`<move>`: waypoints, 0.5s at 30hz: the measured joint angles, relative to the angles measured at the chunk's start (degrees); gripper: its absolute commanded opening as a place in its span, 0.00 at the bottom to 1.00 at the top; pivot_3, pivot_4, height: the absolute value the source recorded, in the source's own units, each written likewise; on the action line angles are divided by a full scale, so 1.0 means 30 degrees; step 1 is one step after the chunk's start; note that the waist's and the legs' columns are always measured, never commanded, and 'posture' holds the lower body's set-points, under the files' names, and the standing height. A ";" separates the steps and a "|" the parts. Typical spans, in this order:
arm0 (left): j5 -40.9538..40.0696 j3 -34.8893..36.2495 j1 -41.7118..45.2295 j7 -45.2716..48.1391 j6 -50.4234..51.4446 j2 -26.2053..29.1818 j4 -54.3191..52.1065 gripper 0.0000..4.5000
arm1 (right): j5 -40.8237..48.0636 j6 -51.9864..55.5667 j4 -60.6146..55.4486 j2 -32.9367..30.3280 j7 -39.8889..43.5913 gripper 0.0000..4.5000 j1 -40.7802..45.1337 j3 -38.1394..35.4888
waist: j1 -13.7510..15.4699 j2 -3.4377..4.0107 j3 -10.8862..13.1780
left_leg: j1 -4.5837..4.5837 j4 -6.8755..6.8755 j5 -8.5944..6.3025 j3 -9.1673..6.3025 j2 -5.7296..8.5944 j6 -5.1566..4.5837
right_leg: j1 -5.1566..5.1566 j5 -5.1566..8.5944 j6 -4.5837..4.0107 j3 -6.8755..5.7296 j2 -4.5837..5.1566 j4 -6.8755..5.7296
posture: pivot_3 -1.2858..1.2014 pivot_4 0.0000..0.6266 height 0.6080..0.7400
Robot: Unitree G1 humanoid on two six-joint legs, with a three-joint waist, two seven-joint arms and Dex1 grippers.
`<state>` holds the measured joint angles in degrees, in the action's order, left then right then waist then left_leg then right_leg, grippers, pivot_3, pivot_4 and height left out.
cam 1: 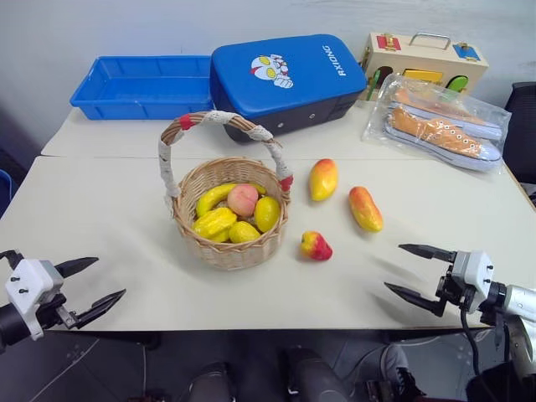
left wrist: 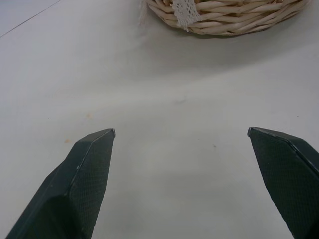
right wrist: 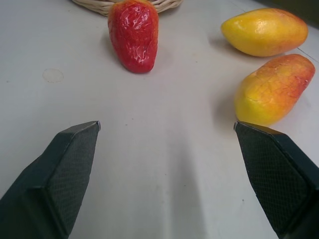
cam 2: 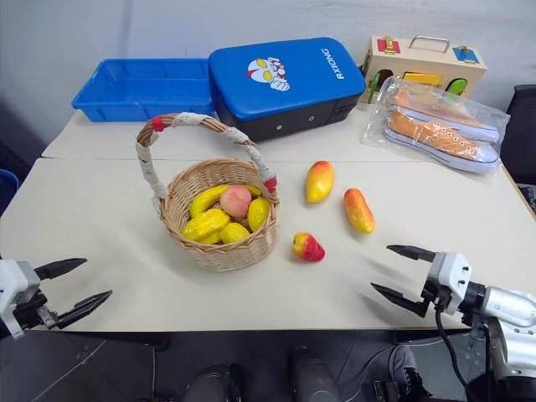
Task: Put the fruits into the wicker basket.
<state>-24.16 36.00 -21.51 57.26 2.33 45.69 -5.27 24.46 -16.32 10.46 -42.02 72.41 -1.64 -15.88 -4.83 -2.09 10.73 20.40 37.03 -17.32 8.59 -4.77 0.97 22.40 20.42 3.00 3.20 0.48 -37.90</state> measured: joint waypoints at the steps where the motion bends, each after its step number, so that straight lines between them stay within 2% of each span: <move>1: -0.0010 0.0012 -0.0004 0.0004 -0.0014 -0.0023 0.0000 1.00 | 0.0000 0.0000 -0.0004 0.0000 0.0000 1.00 0.0000 0.0000 | 0.0008 0.0000 0.0000 | 0.0000 0.0002 0.0000 0.0000 0.0000 0.0000 | -0.0001 0.0000 0.0000 0.0000 0.0000 0.0000 | 0.52 0.24 1.00; 10: -0.1537 0.0401 -0.0257 0.0899 0.1374 -0.0173 -0.0933 1.00 | -0.0042 0.1095 -0.1472 0.0096 -0.0648 1.00 0.0041 0.0847 | -0.0007 0.0005 0.0002 | -0.0002 0.0002 -0.0005 -0.0001 0.0000 0.0001 | 0.0000 0.0001 -0.0001 0.0000 0.0001 -0.0002 | 0.52 0.24 1.00; 15: -0.3603 0.0526 -0.0710 0.1591 0.4464 0.0287 -0.2109 1.00 | 0.1038 0.6117 -0.4558 -0.0105 -0.1862 1.00 0.1153 0.2103 | -0.0079 0.0010 0.0006 | -0.0001 0.0005 -0.0011 -0.0004 -0.0011 0.0015 | 0.0010 0.0001 -0.0004 0.0002 0.0003 -0.0015 | 0.52 0.24 1.00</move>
<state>-34.97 37.57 -23.64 62.03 15.73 46.55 -11.60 27.57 2.03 -3.21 -42.33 66.82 1.82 -9.57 -5.06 -2.06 10.75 20.40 37.04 -17.35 8.58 -4.80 1.02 22.43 20.43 2.99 3.20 0.48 -37.95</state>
